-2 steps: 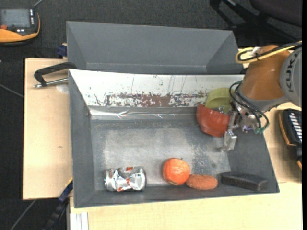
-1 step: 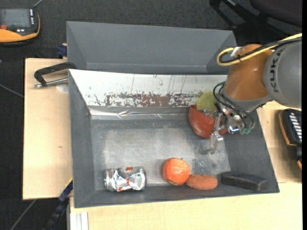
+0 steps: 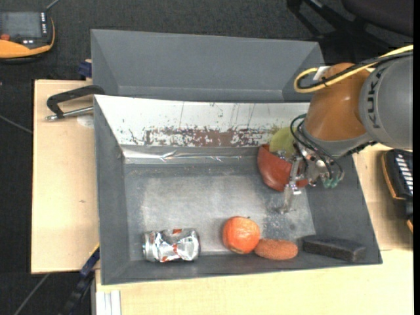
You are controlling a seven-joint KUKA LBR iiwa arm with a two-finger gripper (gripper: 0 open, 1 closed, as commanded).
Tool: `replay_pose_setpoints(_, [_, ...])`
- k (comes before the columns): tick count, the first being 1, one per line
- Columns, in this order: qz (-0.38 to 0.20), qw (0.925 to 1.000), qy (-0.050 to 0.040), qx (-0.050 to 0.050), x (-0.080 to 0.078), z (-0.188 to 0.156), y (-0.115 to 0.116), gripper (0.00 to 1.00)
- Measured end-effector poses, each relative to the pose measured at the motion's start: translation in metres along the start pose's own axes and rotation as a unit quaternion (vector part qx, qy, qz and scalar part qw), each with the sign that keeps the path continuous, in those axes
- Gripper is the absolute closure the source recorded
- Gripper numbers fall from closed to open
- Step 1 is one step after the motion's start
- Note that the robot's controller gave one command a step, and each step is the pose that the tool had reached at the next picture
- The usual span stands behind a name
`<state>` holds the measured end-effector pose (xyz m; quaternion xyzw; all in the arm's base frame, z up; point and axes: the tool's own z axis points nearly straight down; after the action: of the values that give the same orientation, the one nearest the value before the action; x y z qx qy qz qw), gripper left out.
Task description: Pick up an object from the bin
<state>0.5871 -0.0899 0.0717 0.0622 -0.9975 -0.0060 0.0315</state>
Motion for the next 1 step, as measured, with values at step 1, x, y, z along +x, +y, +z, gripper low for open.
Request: replay_pose_setpoints(1, [0.015,0.9999,-0.0023,0.000,-0.0032,-0.0004,0.0037,0.00])
